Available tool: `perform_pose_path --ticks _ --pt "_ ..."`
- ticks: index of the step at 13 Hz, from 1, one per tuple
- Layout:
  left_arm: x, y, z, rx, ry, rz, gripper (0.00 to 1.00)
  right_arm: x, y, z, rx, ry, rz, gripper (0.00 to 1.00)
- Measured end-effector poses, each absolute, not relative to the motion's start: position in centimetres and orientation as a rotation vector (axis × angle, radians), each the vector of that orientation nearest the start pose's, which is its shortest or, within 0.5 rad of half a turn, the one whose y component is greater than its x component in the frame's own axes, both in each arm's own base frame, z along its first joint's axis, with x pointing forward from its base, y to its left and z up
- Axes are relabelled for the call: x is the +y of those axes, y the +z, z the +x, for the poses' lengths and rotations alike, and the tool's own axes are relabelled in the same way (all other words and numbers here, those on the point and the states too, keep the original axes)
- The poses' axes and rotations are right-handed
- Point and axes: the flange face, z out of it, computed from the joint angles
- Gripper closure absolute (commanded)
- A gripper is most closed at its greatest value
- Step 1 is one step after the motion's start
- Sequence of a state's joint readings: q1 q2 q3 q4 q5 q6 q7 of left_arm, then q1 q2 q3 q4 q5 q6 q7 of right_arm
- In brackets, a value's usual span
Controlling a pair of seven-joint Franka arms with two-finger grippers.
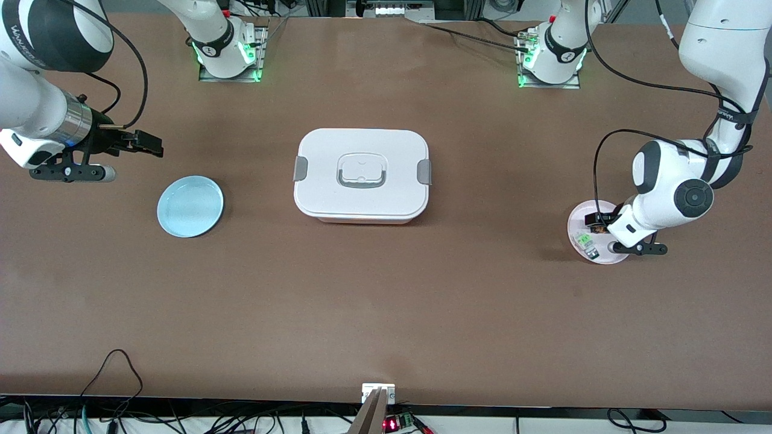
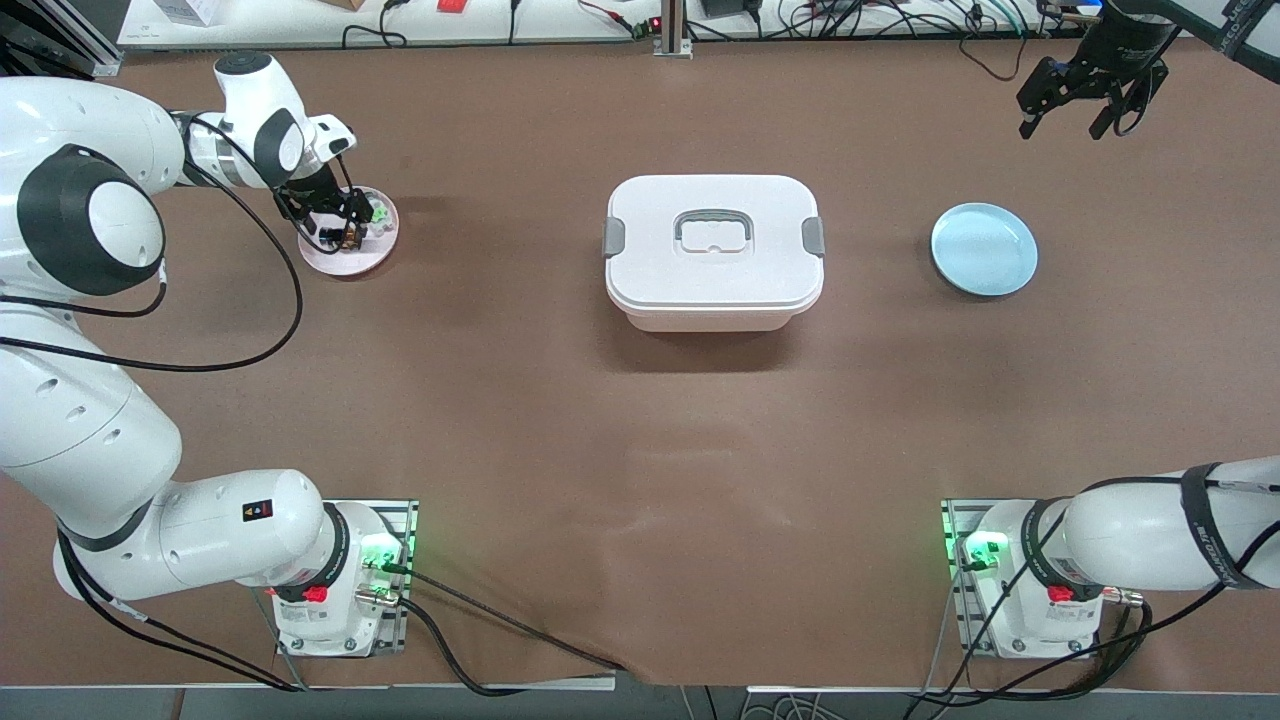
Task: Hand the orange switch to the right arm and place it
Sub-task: 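Carry the switch above the lunch box while the right gripper approaches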
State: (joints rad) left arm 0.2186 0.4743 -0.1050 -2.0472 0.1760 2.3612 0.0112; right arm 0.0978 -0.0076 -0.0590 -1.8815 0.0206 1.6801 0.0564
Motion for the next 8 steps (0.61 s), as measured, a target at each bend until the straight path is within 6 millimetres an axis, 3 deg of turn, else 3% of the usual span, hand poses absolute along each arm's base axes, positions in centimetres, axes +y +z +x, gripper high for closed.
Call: perform_pose_path --ticks 3,8 --pt "6.7 18.9 57.4 0.045 0.206 -3.082 0.02 2.6 49.3 53.6 0.04 0.306 -3.09 0.0" --pt "6.9 17.9 56.9 0.045 0.22 -3.086 0.15 2.7 49.3 53.4 0.061 0.335 -3.086 0.0"
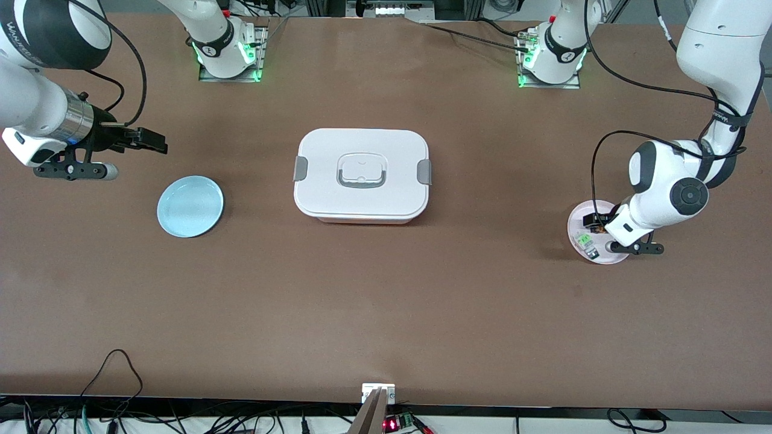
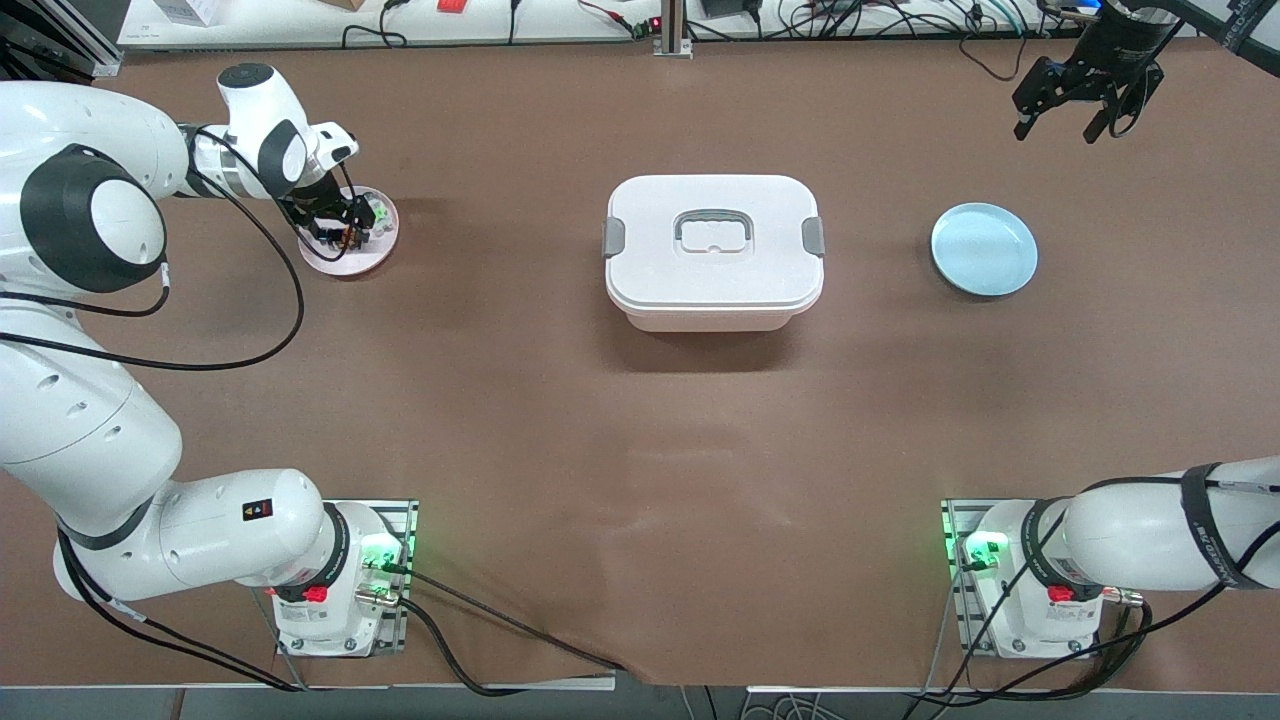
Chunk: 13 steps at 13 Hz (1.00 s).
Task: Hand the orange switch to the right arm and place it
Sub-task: 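Carry the switch above the lunch box while the right gripper approaches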
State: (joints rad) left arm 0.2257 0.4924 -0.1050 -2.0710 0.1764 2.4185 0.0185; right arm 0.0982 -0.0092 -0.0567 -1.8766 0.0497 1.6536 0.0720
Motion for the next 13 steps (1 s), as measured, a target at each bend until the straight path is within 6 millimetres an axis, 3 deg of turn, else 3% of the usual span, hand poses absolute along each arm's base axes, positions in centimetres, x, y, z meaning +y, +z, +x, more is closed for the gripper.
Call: perform_pose_path --ticks 1,2,3,4,5,9,13 --pt "7.0 17.7 56.8 0.046 0.226 -3.087 0.19 2.7 49.3 53.3 0.062 0.345 -3.085 0.0" --pt "7.0 17.5 56.7 0.046 0.231 -3.087 0.29 2.8 49.2 53.2 0.061 0.355 -3.084 0.0" --pt "7.0 17.4 56.7 0.047 0.234 -3.088 0.51 2.8 49.2 53.2 0.061 0.361 -3.084 0.0" --pt "7.0 17.4 56.7 0.047 0.234 -3.088 0.8 2.8 49.2 53.1 0.061 0.363 -3.084 0.0" --pt "7.0 17.4 56.7 0.05 0.235 -3.088 1.0 2.8 49.2 53.1 0.06 0.364 -3.084 0.0" --pt "7.0 18.4 57.0 0.087 0.358 -3.073 1.0 3.2 49.1 52.8 0.051 0.401 -3.076 0.0" --pt "5.1 24.7 59.7 0.132 0.55 -3.038 1.0 7.2 50.7 52.5 -0.025 0.409 -3.013 0.0"
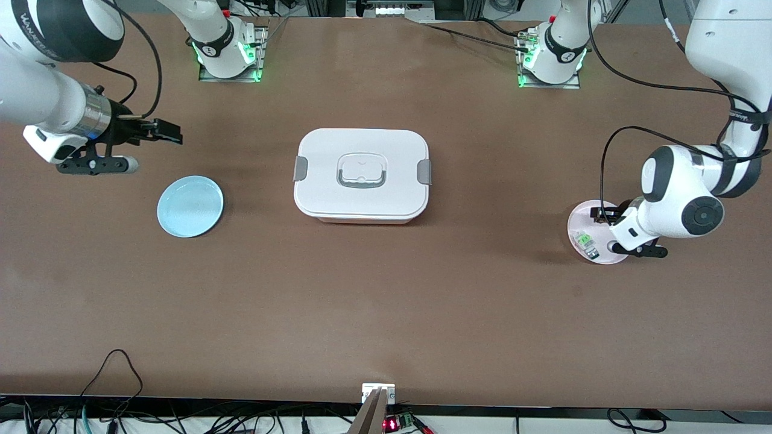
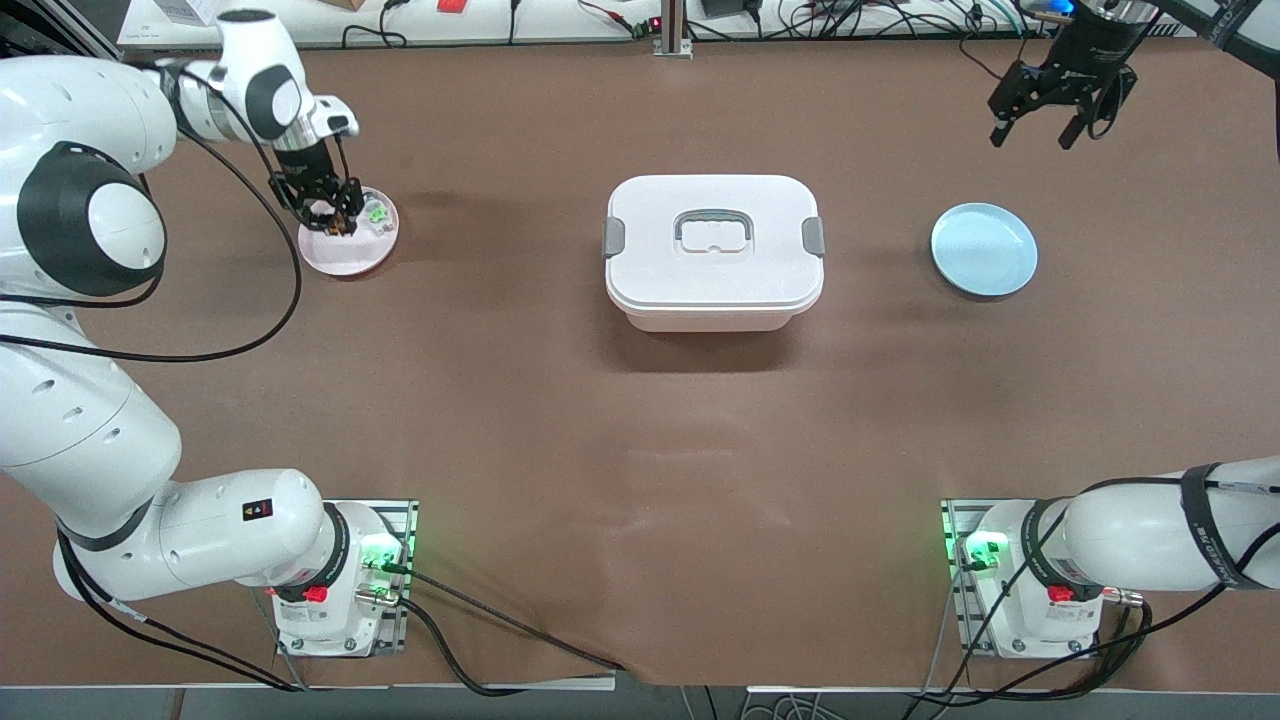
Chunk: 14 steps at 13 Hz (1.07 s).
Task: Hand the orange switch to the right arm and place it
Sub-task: 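Carry the switch above the lunch box while the right gripper approaches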
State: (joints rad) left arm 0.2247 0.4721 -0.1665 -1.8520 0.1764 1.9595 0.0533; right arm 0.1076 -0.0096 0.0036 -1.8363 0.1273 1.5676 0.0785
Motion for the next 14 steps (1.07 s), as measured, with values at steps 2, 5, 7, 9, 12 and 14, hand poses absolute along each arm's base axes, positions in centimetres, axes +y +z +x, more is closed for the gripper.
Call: perform_pose_path --ticks 2,5,7,9,12,14 --pt "2.4 28.1 61.1 0.197 0.568 -3.038 1.0 8.5 52.1 52.6 -0.011 0.395 -2.911 0.0" --pt "-2.7 33.0 62.6 0.324 0.538 -3.05 1.0 10.1 52.0 53.0 0.039 0.405 -2.706 0.0" --pt "-5.2 36.0 62.9 0.427 0.528 -3.109 1.0 11.8 51.3 54.3 0.083 0.371 -2.563 0.0" --pt "-6.7 37.5 63.1 0.566 0.518 -3.237 1.0 14.8 50.9 55.4 0.128 0.322 -2.44 0.0" --pt "-10.3 38.8 63.0 0.788 0.478 -3.508 1.0 19.6 49.9 56.7 0.267 0.349 -2.177 0.0" --pt "-14.8 41.0 62.6 0.943 0.434 -3.617 1.0 20.7 47.8 57.8 0.345 0.409 -2.029 0.0"
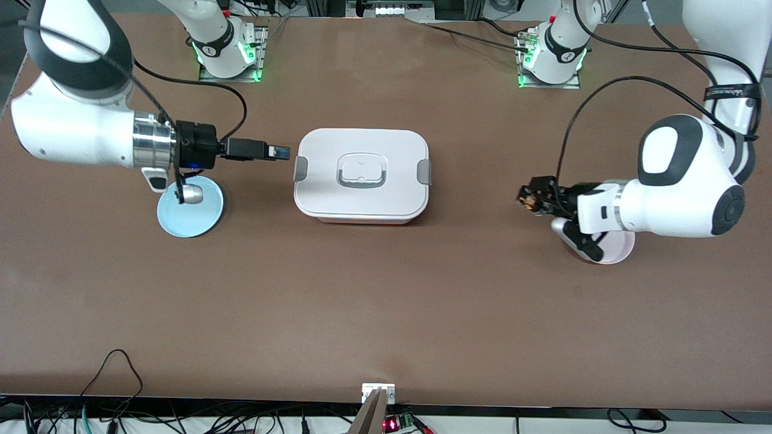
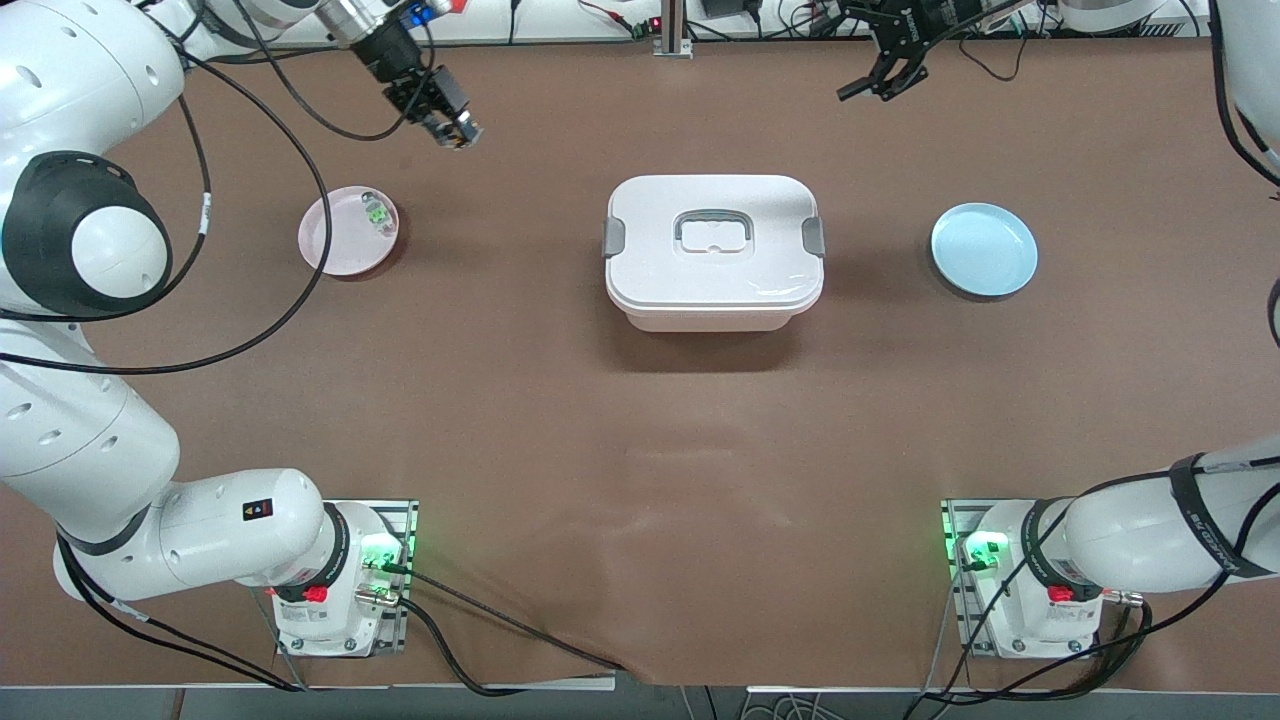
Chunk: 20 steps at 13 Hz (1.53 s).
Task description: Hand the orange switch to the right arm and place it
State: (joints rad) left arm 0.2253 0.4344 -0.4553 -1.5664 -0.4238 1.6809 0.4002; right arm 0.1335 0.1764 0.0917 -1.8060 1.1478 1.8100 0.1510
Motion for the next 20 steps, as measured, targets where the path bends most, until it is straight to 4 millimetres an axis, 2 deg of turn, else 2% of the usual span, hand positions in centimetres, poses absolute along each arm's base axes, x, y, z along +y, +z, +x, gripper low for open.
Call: perform_pose_path --ticks 2,4,8,9,11,13,15,17,20 --pt "-19.3 44.2 62.2 -0.673 -0.221 2.288 1.0 21.6 46.0 58.4 0.392 0.445 -1.948 0.0" --pt "-22.4 47.0 62.2 -0.76 -0.065 2.107 1.0 22.9 45.2 58.5 0.409 0.47 -1.893 0.0" --pt "-24.4 49.1 63.1 -0.951 0.308 1.783 1.0 26.1 45.0 58.0 0.424 0.52 -1.766 0.0" --pt "-25.7 49.7 63.1 -0.976 0.392 1.732 1.0 26.3 44.9 57.9 0.428 0.527 -1.76 0.0" --pt "-29.6 50.7 62.3 -0.987 0.51 1.68 1.0 26.4 44.6 58.0 0.435 0.535 -1.752 0.0" --pt "-33.2 51.1 61.0 -0.985 0.583 1.665 1.0 26.9 44.7 57.9 0.458 0.555 -1.714 0.0" --pt "-35.5 50.1 59.7 -0.966 0.651 1.628 1.0 27.1 44.9 58.0 0.477 0.569 -1.683 0.0" --pt "-37.0 48.4 58.6 -0.926 0.683 1.591 1.0 27.1 45.0 58.1 0.489 0.574 -1.654 0.0" --pt "-38.6 47.6 57.7 -0.902 0.703 1.6 1.0 27.2 44.8 58.1 0.514 0.586 -1.605 0.0"
